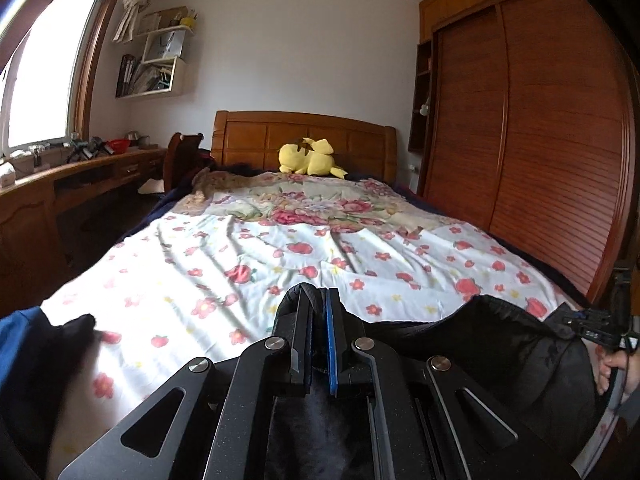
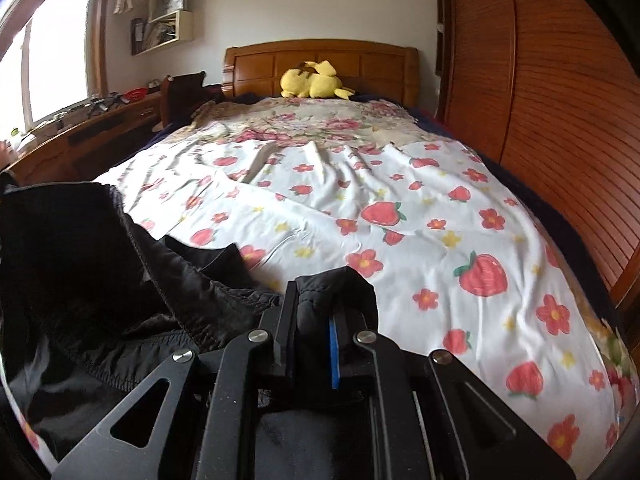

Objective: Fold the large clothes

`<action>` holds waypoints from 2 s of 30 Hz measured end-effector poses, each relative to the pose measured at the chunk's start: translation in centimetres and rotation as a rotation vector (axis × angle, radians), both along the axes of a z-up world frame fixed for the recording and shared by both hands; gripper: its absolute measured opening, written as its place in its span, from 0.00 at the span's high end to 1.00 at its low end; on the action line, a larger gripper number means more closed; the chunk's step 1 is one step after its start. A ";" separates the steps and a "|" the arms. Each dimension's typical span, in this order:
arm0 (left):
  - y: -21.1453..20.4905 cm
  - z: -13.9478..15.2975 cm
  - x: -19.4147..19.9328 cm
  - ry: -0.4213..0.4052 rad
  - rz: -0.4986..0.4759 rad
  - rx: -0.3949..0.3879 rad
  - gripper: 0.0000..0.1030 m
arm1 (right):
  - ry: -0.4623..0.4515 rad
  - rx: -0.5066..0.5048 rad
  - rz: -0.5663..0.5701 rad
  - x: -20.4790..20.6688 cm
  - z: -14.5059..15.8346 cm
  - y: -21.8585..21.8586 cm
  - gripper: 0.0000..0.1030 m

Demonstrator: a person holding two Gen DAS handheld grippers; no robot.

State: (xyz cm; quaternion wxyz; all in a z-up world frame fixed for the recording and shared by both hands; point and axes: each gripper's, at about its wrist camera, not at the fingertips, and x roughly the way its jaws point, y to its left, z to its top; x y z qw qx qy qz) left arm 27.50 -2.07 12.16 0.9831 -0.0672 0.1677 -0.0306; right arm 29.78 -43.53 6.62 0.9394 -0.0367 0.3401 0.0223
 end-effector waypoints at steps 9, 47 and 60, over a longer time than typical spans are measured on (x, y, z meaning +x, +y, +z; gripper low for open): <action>0.8 -1.5 2.1 0.067 -0.012 -0.018 0.92 | 0.068 -0.025 -0.041 4.4 -3.4 0.8 0.88; 1.3 -2.0 -1.1 0.129 -0.102 0.055 0.53 | 0.158 -0.046 0.081 5.1 -1.7 10.2 0.61; 1.1 -2.2 -0.7 0.145 -0.109 0.054 0.53 | 0.367 -0.020 0.095 7.6 -8.4 16.2 0.61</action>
